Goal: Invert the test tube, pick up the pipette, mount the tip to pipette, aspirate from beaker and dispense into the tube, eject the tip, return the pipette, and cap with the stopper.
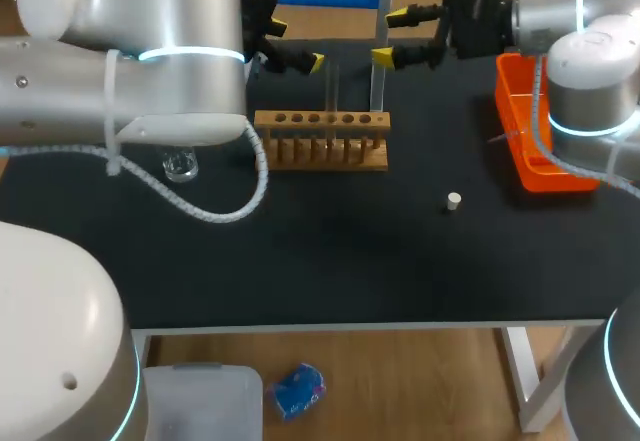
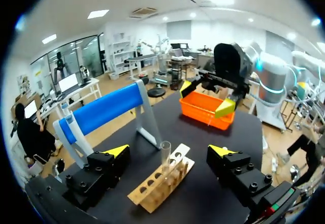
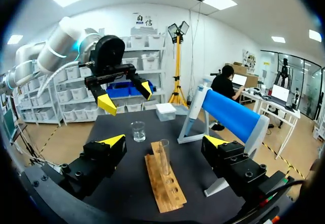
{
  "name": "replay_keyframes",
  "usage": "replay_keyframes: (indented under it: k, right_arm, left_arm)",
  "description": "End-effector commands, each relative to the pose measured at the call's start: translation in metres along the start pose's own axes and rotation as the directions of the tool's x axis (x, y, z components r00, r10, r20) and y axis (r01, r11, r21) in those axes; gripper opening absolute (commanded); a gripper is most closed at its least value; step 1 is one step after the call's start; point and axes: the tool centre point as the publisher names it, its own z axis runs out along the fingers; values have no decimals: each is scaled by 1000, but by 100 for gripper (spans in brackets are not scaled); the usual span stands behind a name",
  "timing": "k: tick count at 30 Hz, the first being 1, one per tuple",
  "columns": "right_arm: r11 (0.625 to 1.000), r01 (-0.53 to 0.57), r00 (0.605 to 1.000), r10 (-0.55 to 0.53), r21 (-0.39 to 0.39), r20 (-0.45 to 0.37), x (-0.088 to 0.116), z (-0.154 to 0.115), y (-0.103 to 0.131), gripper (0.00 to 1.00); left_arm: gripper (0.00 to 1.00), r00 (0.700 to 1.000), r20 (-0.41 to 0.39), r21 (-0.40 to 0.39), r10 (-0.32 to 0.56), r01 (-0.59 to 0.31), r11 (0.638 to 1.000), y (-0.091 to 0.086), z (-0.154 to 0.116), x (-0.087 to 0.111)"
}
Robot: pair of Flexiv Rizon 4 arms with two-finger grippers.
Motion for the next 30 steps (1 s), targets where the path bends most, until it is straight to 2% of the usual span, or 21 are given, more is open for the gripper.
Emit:
replay_keyframes:
  k: [1, 9, 12, 15, 21, 25, 30]
  right_arm:
    - [1000, -1, 1000, 1, 5, -2, 1, -4, 1, 100]
    - [1000, -1, 1000, 1, 5, -2, 1, -4, 1, 100]
    - [1000, 1, 1000, -1, 6, -4, 2, -8, -1, 100]
    - [1000, 3, 1000, -3, 11, -1, 7, -19, -8, 100]
    - [998, 24, 1000, -23, 52, -20, 22, -43, -26, 100]
    - [998, 26, 999, -25, 65, -25, 27, -59, -38, 100]
    - [997, 3, 1000, -1, 77, -31, 34, -73, -52, 100]
  left_arm:
    - [100, 969, -245, -21, -2, -3, 1000, -4, -3, -5]
    - [100, 969, -245, -21, -2, -3, 1000, -4, -3, -5]
    - [100, 965, -260, -78, 33, -55, 995, 0, -4, -2]
    - [100, 951, -303, -108, 59, -96, 990, 6, -1, -1]
    - [100, 903, -405, -109, 140, -199, 974, 12, 11, -5]
    - [100, 888, -439, -104, 137, -202, 974, 14, 20, -12]
    - [100, 879, -463, -68, 114, -164, 984, 14, 28, -23]
